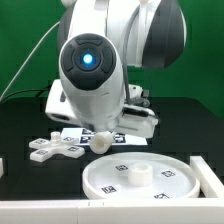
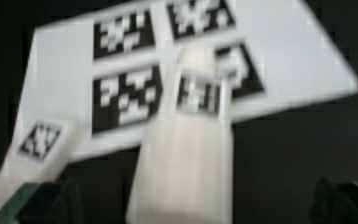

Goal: Assemble round table

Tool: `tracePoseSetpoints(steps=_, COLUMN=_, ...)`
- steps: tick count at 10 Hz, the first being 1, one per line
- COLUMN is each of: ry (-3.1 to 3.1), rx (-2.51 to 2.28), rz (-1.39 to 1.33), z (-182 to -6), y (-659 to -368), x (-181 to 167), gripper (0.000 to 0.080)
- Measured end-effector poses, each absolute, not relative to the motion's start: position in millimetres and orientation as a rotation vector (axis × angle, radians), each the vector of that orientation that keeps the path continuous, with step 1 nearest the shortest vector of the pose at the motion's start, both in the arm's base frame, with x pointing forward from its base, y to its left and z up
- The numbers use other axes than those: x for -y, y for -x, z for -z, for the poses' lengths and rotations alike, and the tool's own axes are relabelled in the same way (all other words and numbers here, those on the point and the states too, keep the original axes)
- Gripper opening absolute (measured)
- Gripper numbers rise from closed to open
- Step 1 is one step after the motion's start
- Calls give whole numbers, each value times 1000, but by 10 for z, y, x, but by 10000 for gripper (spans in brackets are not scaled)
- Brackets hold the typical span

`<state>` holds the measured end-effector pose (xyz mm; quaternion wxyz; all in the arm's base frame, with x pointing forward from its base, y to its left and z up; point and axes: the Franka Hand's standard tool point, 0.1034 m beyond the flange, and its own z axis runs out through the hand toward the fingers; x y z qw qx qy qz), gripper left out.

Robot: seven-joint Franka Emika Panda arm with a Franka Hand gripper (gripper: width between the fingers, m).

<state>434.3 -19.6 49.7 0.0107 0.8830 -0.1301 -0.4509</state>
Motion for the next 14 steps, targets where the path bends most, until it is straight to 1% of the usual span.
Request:
tracePoseSetpoints(steps=1, ry=-2746, rx=436, rz=1399, z=-399, y=-4293, x=227, gripper=649)
tracePoseSetpoints(steps=2, ry=-2740, rx=434, rz=1408, z=-368, y=-4273, x=230, gripper=649)
tracePoseSetpoints(steps=5, ry=-2740, rx=434, rz=1408, z=-360, y=-4274, x=230, gripper=649)
tracePoseSetpoints(steps=8, ry=-2703, rx=492, rz=1473, z=-133, y=-4078, x=227, gripper=649)
tracePoseSetpoints(steps=9, ry=-2698, rx=511, rz=1503, z=-111, y=-4039, x=225, gripper=649)
tracePoseSetpoints(steps=13, ry=-2698, rx=506, rz=1509, z=-114, y=-4033, x=224, gripper=649)
tracePoseSetpoints(steps=14, ry=-2698, rx=506, rz=1509, z=-114, y=-4034, x=224, gripper=521)
